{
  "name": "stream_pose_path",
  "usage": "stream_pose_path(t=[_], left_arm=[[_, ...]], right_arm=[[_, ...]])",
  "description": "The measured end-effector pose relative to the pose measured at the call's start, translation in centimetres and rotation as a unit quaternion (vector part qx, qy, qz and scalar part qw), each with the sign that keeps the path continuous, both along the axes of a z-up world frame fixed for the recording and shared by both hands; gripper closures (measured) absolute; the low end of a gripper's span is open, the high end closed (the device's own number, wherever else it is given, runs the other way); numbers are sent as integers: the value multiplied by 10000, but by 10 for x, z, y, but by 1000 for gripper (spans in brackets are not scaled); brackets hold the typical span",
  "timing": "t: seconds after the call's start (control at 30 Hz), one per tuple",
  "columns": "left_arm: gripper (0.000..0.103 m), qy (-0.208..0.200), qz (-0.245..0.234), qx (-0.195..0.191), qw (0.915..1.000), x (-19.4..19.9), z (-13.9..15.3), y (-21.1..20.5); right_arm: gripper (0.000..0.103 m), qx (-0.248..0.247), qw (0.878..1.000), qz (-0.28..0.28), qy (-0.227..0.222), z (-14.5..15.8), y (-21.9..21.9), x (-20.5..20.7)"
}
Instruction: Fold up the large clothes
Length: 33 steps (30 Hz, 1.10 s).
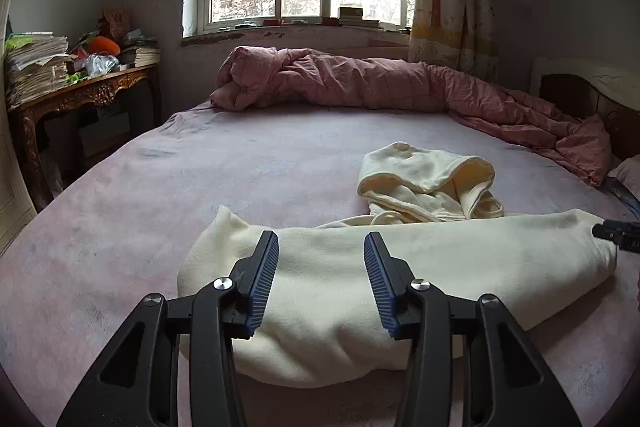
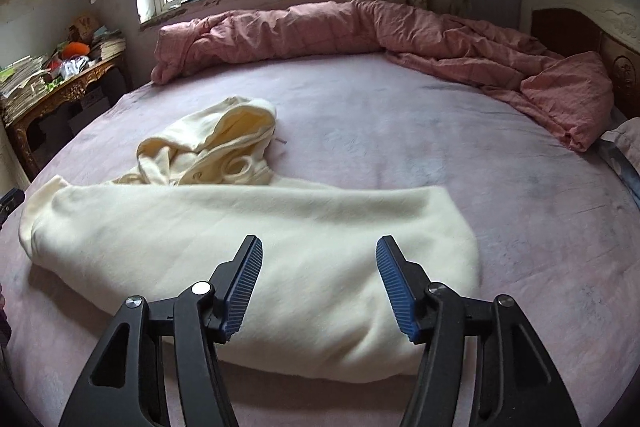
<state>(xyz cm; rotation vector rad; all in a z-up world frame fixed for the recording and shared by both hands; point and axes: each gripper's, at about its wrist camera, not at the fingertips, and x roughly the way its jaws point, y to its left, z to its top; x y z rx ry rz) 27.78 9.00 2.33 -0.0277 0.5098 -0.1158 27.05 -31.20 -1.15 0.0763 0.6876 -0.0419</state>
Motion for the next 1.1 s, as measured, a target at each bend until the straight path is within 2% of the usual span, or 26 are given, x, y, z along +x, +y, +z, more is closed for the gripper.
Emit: stream_pose_path(t=[0.1, 0.23, 0.4, 0.5, 0.67, 0.8, 0.93, 1.1], left_arm=[[59, 121, 33, -273, 9995, 0, -3, 1], [59, 211, -62, -68, 9997, -1, -12, -8], [59, 620, -22, -69, 9980, 11, -46, -9], [57, 851, 21, -28, 9964, 20, -66, -11], [49, 868, 147, 198, 9959, 19, -68, -16], [44, 935, 193, 212, 9952, 21, -70, -15], [42, 954, 218, 202, 9950, 21, -70, -14], [39, 945, 265, 182, 9950, 22, -69, -12]], right_arm=[[41, 0, 9994, 202, 268, -13, 13, 0], [28, -194, 9986, 246, 434, -31, 23, 2], [19, 536, 9967, 87, 604, -65, 7, 15], [18, 392, 9979, 54, 514, -64, 12, 13], [17, 305, 9979, 28, 568, -63, 16, 14], [17, 419, 9982, -30, 428, -43, 15, 9], [17, 899, 9959, -47, 91, 1, 9, 6], [17, 1033, 9942, 183, 246, 57, 27, 59]])
